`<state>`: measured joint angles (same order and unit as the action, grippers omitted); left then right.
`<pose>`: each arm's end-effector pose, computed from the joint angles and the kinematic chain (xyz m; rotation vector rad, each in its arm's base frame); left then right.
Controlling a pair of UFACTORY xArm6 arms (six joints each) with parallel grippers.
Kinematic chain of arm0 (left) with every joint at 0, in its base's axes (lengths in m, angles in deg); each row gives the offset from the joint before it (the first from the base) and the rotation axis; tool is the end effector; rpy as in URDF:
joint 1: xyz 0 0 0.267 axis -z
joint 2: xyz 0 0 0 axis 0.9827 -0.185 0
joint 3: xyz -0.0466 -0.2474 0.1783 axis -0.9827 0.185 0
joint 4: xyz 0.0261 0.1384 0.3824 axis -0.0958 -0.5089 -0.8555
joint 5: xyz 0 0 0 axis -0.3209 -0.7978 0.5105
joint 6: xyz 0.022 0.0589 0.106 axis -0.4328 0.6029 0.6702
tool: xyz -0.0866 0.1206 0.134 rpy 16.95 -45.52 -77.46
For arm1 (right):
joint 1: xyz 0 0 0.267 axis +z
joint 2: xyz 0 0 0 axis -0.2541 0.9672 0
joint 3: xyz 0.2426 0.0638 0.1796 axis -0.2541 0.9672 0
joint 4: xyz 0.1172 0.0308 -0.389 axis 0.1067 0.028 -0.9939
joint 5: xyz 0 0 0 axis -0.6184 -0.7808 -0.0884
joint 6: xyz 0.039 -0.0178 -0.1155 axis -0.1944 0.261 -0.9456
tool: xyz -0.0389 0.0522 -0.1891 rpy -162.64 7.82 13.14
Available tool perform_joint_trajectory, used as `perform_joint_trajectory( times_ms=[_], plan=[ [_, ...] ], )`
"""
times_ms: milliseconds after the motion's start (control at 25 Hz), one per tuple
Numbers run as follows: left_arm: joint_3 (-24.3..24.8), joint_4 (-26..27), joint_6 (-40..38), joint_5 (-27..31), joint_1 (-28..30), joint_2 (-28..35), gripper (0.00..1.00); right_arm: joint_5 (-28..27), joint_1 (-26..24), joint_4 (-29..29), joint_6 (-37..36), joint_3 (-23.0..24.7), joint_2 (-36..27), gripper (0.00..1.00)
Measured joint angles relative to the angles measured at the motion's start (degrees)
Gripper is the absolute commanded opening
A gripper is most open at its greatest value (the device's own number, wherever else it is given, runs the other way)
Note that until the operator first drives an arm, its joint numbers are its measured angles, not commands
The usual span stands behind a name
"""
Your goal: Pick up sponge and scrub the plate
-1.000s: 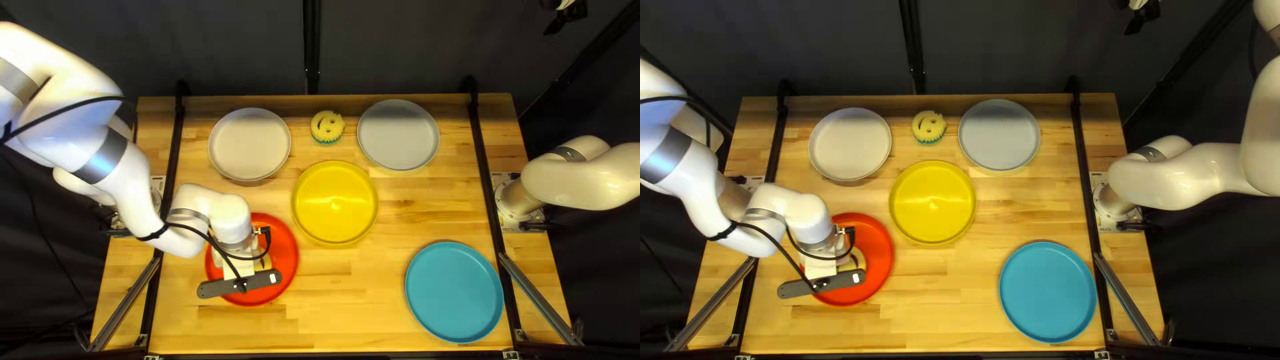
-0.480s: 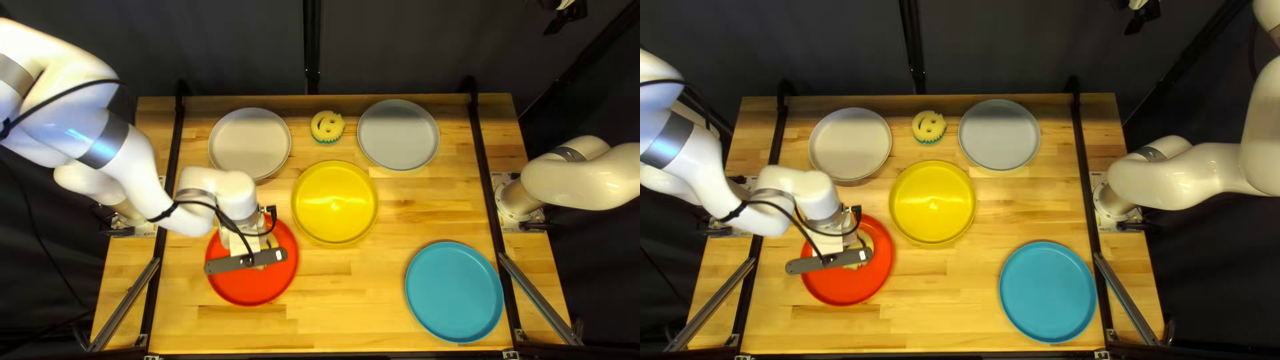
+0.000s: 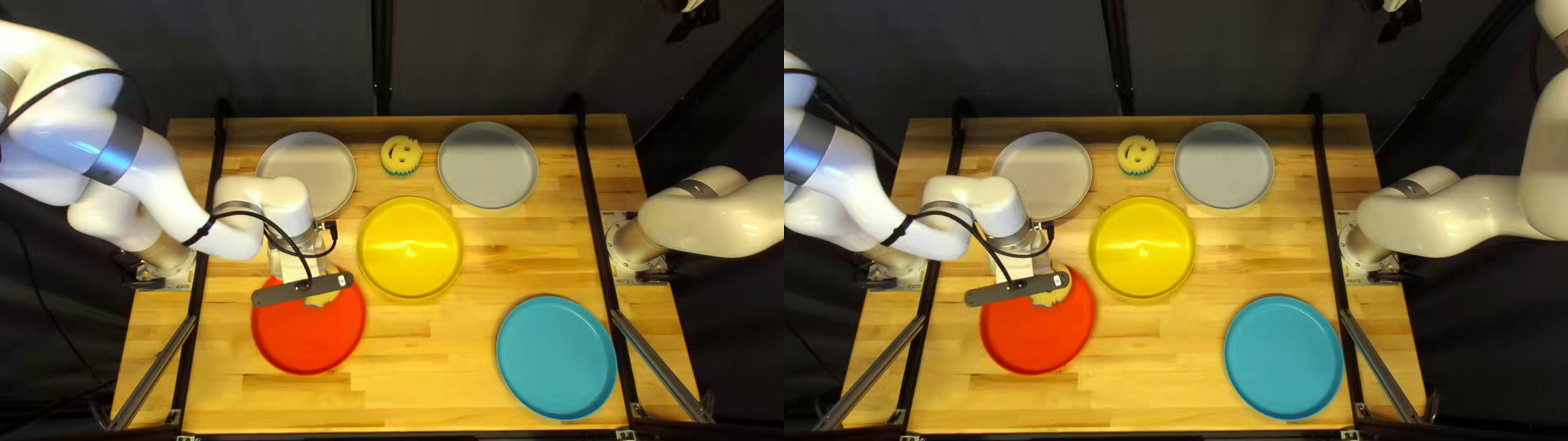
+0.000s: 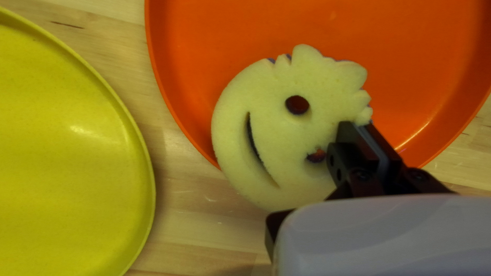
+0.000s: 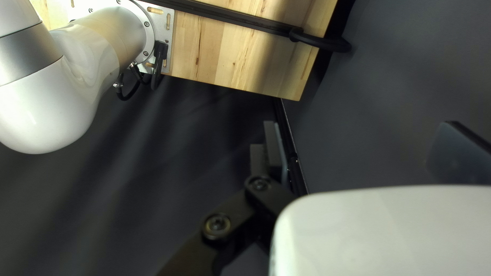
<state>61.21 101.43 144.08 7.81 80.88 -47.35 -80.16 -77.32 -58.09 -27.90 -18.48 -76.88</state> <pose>0.3569 -0.0587 0.0259 2.4141 -1.6930 0.2236 0.1294 -0.3054 0.4124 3.0980 0.3750 -0.1262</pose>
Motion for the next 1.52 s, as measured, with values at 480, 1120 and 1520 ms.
perform_joint_trajectory(
  times_ms=[480,1120,1520],
  plan=[
    [1.34,-0.63,-5.67,-1.83,4.01,6.12,0.0,0.0,0.0,0.0,0.0,0.0,0.0,1.0],
    [0.63,-6.91,-6.82,1.79,-10.29,8.81,0.0,0.0,0.0,0.0,0.0,0.0,0.0,1.0],
    [-2.97,-8.35,-5.89,5.32,-16.1,8.0,0.0,0.0,0.0,0.0,0.0,0.0,0.0,1.0]
  ],
)
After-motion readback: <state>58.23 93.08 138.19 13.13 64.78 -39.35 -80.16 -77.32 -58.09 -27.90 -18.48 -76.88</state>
